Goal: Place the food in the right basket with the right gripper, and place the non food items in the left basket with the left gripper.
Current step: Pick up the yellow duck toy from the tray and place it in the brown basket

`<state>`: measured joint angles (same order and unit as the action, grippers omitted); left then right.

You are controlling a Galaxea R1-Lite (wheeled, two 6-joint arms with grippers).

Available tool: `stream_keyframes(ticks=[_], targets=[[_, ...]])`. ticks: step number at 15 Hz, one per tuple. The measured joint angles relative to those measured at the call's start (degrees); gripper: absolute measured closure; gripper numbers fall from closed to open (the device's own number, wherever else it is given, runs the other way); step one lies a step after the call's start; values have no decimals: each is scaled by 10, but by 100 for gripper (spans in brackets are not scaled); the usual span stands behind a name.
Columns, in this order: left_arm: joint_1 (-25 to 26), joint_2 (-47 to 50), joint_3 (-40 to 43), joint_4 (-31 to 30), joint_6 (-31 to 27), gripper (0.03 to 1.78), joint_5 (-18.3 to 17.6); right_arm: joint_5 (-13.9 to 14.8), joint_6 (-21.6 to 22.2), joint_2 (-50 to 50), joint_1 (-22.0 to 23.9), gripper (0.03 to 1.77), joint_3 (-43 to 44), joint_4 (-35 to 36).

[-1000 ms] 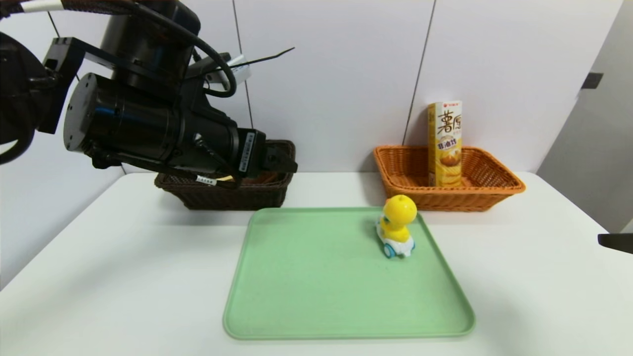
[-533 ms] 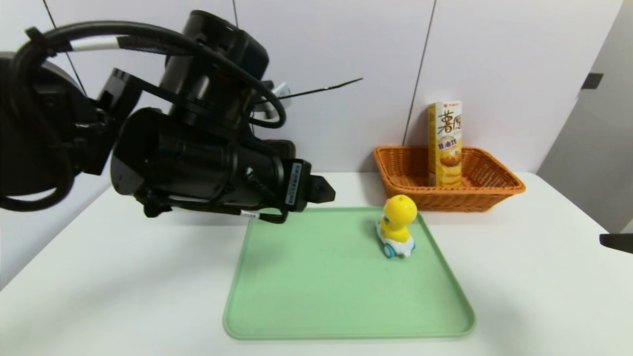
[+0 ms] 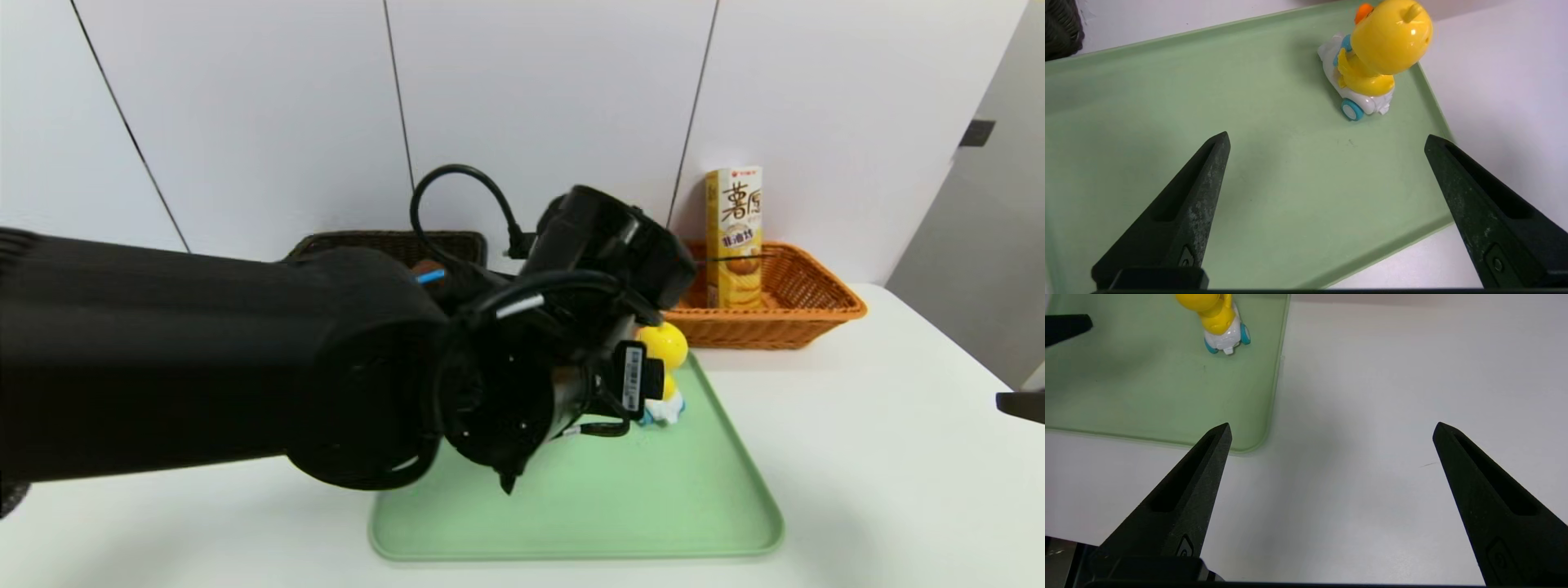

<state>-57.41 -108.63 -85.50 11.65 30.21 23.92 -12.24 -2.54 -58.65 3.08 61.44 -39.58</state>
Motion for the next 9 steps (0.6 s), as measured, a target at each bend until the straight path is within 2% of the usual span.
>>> stream_keyframes(ticks=[2,5,6,9], targets=[[-17,-26,-1,-1,7,12,63,1,5,2,0,10,0,0],[-44,-62,1,0,44,12,179,0,5,7,0,10,0,-1],[-48,-71,-3,-2,52,12,201,0,4,8,0,10,0,-1],[-68,-86,-22,-9,72,12,205,0,4,11,-1,10,0,-2]])
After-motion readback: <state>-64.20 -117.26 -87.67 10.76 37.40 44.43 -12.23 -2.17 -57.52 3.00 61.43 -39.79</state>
